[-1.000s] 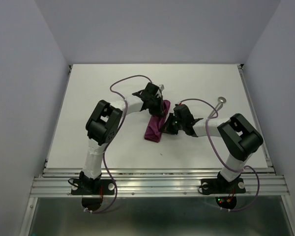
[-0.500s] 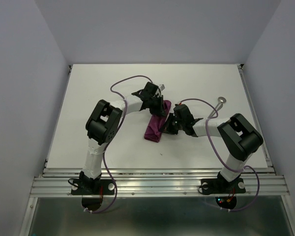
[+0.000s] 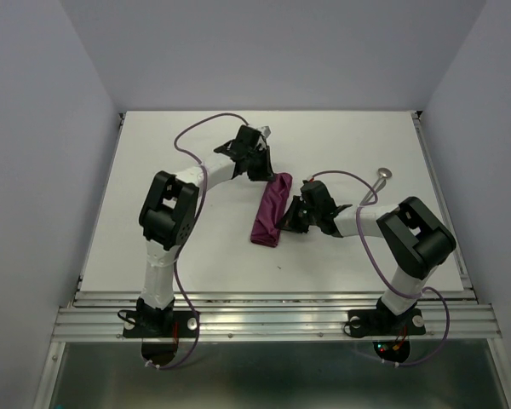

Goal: Fold the napkin into a case and place the utensils inside
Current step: Smooth out the smaller rectangle-folded napkin at the center of the board.

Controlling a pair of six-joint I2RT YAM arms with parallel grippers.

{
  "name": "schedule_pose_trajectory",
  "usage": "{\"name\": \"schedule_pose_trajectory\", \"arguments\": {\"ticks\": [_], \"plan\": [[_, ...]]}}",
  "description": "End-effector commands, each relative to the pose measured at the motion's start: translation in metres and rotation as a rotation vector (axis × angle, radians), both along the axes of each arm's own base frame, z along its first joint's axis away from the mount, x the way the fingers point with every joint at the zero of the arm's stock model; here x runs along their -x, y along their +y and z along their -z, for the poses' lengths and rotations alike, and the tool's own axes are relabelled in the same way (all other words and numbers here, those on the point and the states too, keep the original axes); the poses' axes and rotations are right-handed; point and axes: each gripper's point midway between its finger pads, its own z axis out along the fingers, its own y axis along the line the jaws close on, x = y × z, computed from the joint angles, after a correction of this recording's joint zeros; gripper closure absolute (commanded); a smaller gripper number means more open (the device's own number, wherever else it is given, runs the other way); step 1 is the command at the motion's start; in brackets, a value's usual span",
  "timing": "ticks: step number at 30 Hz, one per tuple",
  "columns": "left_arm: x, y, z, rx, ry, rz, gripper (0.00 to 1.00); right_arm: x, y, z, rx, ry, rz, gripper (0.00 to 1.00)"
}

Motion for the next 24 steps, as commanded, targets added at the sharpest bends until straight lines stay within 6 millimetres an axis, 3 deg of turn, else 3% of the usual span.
{"name": "schedule_pose_trajectory", "arguments": {"ticks": [1, 8, 19, 24], "plan": [[-0.012, -0.012, -0.016, 0.025, -0.041, 0.005, 1.00, 0.003, -0.001, -0.003, 0.023, -0.007, -0.018, 0.99], [-0.020, -0.020, -0.018, 0.048, -0.050, 0.014, 1.00, 0.003, -0.001, -0.003, 0.024, -0.005, -0.016, 0.99], [-0.027, -0.026, 0.028, 0.013, 0.016, 0.020, 1.00, 0.003, -0.002, -0.005, 0.025, -0.009, -0.013, 0.99], [-0.026, -0.027, 0.029, 0.016, 0.020, 0.027, 1.00, 0.003, -0.002, -0.004, 0.025, -0.008, -0.013, 0.99]]}}
